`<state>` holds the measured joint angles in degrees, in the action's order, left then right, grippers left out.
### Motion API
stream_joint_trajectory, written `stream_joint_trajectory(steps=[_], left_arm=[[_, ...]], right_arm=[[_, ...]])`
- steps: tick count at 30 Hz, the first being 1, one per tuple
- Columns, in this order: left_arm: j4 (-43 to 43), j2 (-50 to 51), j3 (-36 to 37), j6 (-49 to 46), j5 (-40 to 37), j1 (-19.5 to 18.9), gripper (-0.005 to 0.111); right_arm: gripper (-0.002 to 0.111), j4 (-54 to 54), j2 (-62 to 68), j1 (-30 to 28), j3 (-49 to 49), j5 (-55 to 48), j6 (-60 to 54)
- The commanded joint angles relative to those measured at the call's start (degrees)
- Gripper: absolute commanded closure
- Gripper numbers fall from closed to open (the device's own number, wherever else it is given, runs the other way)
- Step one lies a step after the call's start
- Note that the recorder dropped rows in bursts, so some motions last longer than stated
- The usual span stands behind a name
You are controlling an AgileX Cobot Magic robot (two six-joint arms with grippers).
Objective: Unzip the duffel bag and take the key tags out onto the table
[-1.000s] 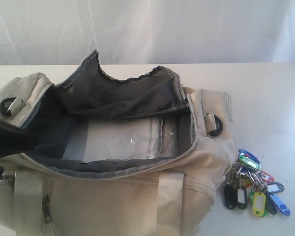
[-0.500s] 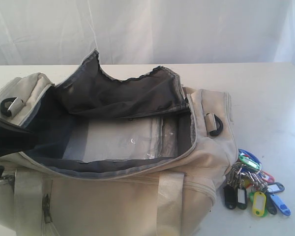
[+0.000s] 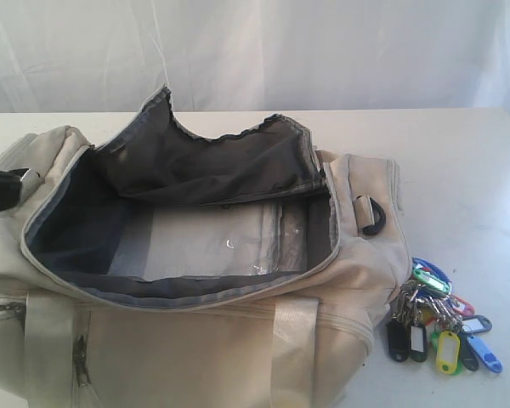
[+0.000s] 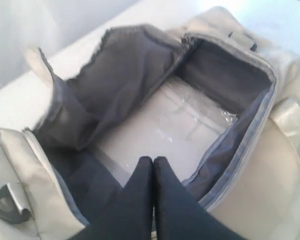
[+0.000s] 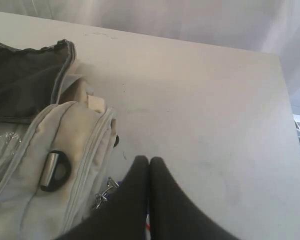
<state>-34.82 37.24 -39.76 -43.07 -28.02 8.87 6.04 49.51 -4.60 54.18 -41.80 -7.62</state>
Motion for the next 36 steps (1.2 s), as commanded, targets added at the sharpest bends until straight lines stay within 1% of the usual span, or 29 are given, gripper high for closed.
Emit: stream_joint_trajectory(steps=[1,8,15,19,26,30,33,35,36], left_arm=[[-0.64,-11.96,3.15,-0.4,0.64,0.41,0.107],[-1.11,-27.05,10.64,0.15,0.94,0.41,0.107],[-1.29,-36.96,20.18,4.76,6.94,0.41,0.107],[-3.07,-37.24,23.35,6.03,8.7,0.41,0.107],[-5.03,-37.24,25.43,6.16,8.91,0.41,0.107],[-7.83,-37.24,28.7,6.41,13.33,0.41,0.107],[-6.86,-37.24,32.77,11.27,19.33,0.41,0.107],[-1.94,-37.24,35.62,18.04,23.54,0.41,0.107],[1.88,-37.24,37.2,22.73,25.98,0.41,0.107]], right_arm=[[0.108,0.15,-0.3,-0.07,0.38,0.61,0.01],[0.108,0.15,-0.3,-0.07,0.38,0.61,0.01],[0.108,0.15,-0.3,-0.07,0.38,0.61,0.01],[0.108,0.15,-0.3,-0.07,0.38,0.61,0.01],[0.108,0.15,-0.3,-0.07,0.38,0.75,0.01],[0.108,0.15,-0.3,-0.07,0.38,0.75,0.01],[0.108,0.15,-0.3,-0.07,0.38,0.75,0.01],[0.108,0.15,-0.3,-0.07,0.38,0.75,0.01],[0.108,0.15,-0.3,-0.07,0.38,0.75,0.01]])
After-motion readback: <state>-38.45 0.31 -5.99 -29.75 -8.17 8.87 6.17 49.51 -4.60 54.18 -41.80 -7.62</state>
